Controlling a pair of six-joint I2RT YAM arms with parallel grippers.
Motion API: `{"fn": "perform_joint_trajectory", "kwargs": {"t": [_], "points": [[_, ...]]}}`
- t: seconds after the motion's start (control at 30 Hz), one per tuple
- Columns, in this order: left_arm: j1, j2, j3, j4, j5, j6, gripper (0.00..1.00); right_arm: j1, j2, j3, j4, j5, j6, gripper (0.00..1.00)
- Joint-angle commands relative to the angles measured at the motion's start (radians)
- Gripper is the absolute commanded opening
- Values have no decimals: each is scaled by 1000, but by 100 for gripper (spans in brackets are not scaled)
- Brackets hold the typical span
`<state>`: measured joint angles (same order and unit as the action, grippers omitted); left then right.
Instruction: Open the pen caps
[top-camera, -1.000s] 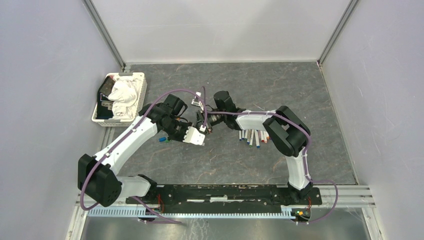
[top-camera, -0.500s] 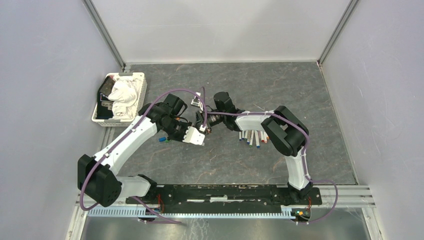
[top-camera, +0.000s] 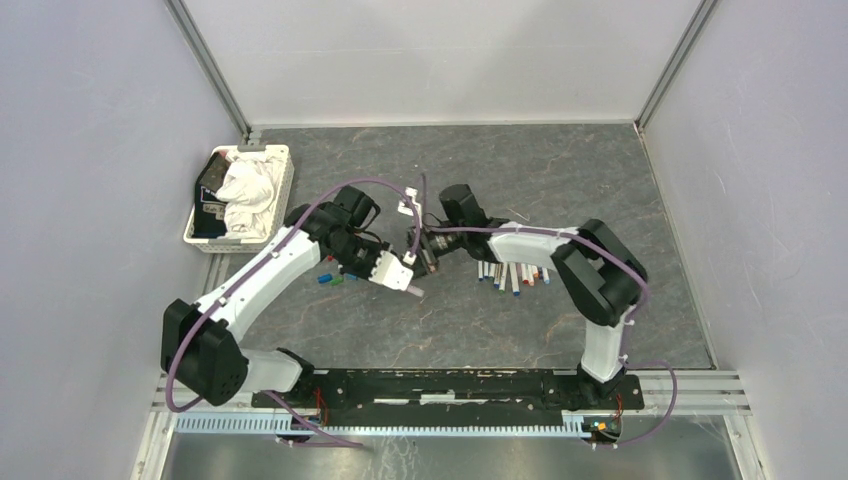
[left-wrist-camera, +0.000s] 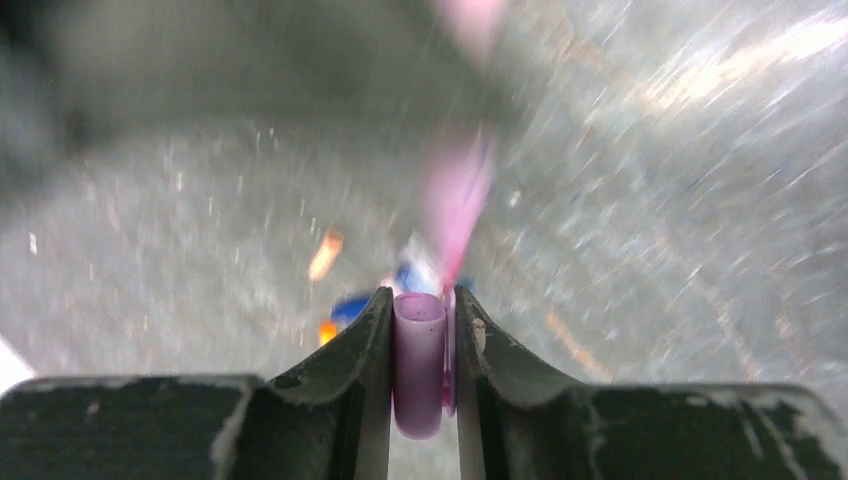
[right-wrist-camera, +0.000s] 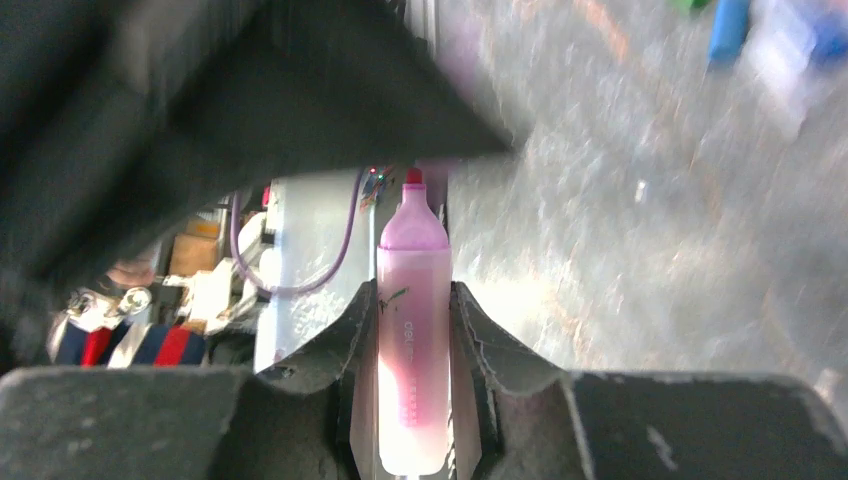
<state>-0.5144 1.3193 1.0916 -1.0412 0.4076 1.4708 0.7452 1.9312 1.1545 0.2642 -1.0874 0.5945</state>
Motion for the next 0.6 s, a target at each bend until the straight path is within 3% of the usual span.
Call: {"fn": "perform_joint_trajectory", "kwargs": {"t": [0.0,0.17,0.43,0.53,0.57], "points": [[122,26,60,62,-191,109,2,-38,-120,-181,-228,-60,-171,0],[179,50,49,95,-201,127,2,-97,-214,-248,-326,-18,-248,0],[184,108,-1,175,-85,-6,2,-178,-288,-185,-489,115,-330,0],[171,97,-9,170,1,-46,2,-174,-278,-191,-442,81,-296,0],[158,83,-13,165,28,-58,9,-168,-263,-188,-424,64,-282,0]]}}
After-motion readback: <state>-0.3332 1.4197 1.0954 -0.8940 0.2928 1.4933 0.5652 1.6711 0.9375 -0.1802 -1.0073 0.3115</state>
